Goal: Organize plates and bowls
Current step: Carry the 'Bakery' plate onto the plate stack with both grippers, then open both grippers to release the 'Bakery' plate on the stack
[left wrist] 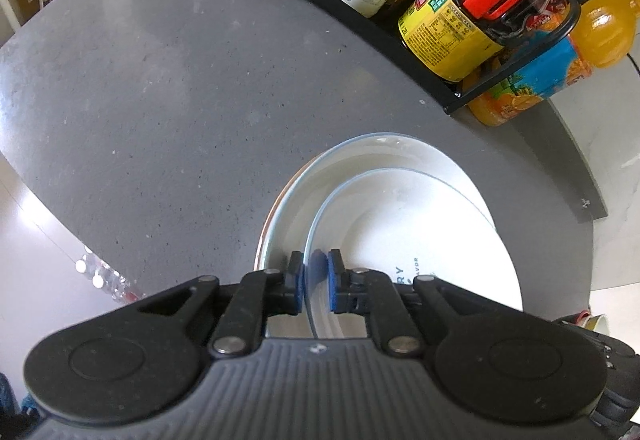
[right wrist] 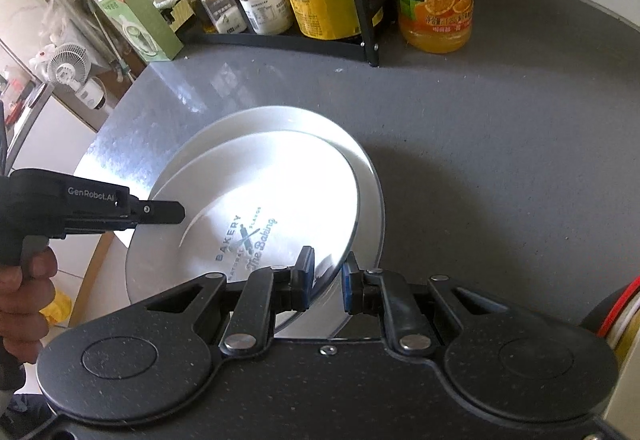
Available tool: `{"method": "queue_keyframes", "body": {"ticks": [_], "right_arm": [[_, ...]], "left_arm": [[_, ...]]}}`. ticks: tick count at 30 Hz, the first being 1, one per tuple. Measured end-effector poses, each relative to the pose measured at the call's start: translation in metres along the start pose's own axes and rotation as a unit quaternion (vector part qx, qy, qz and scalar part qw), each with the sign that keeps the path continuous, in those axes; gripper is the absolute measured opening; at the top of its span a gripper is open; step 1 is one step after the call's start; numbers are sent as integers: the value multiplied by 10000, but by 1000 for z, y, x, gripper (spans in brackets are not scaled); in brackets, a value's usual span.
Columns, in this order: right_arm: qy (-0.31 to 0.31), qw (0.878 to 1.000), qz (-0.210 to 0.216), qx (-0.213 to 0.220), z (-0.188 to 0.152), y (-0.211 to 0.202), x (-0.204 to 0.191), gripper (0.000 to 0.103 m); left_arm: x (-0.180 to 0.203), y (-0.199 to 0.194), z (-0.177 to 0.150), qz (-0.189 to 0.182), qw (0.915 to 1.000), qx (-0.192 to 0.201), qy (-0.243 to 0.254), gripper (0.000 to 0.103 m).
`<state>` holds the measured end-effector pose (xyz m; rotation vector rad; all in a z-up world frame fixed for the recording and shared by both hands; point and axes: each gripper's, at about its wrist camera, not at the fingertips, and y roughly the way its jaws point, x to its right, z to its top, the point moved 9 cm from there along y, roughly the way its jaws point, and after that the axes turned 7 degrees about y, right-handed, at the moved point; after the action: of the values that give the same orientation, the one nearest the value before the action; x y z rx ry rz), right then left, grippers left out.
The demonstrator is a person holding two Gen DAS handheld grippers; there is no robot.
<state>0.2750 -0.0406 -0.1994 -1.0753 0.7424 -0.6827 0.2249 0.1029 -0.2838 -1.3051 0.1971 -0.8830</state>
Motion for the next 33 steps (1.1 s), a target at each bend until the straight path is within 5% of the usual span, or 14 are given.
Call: {"method": "queue_keyframes", "body": {"ticks": [10, 18, 33], "right_arm": [[54, 9998, -175, 13, 4, 4, 4, 13], [-44, 9996, -272, 12, 5, 9, 0, 13], [-95, 9993, -364, 37, 7, 21, -4, 16]], "left_arm": [[4, 4, -6, 63, 9999, -109, -53, 12], [3, -5, -6, -41, 9995, -193, -256, 27], [-7, -25, -12, -259, 9980, -160, -548, 28]]}}
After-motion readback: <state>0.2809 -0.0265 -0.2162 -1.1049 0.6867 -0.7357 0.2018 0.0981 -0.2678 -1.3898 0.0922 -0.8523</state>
